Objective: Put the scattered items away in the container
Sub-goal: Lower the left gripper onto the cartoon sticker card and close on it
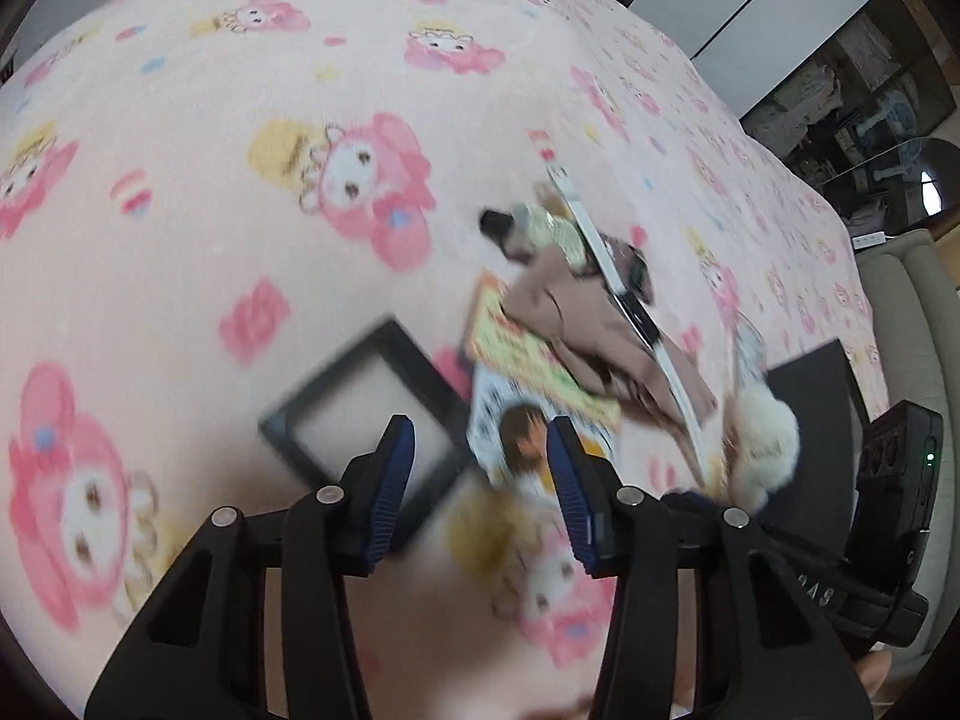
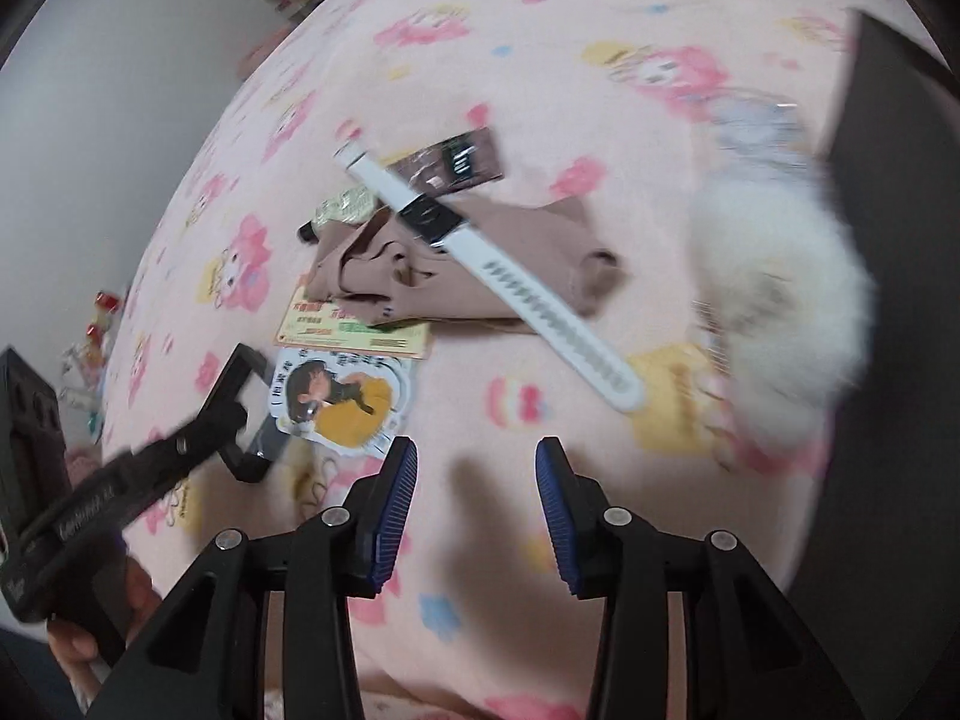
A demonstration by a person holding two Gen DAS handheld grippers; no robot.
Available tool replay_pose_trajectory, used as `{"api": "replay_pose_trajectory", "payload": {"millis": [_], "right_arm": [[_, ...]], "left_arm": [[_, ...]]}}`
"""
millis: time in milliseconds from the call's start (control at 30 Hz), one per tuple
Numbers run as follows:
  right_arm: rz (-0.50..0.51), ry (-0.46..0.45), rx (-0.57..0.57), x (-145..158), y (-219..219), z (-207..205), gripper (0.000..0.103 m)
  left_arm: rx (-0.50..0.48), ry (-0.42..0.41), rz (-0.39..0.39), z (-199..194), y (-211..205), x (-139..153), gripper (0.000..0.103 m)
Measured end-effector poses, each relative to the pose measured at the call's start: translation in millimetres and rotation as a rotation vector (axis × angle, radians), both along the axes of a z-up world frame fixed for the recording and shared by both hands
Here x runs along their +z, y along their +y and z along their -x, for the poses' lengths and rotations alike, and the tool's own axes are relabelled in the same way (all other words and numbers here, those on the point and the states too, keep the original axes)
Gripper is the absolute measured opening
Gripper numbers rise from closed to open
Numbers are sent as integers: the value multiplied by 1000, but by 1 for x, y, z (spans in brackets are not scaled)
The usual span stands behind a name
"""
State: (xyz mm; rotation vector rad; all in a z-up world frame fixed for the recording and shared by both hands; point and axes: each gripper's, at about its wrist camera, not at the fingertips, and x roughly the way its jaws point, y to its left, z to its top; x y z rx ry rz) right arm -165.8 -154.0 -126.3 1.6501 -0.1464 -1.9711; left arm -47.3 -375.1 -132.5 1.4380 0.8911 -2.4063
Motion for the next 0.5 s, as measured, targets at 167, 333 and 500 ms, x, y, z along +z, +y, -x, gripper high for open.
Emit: {"api": "replay_pose_trajectory", "payload": {"millis": [167, 333, 500], "right_arm": [[-5, -80, 82, -28, -31, 11, 37], [77, -99, 139, -22, -28, -9, 26], [106, -122, 192, -7, -15, -42, 25]], "left_arm": [[-63, -65, -23, 5, 13, -14, 20], [-135, -46, -110, -18, 30, -10, 19], [-169, -54, -121, -44, 42, -1, 22]]}}
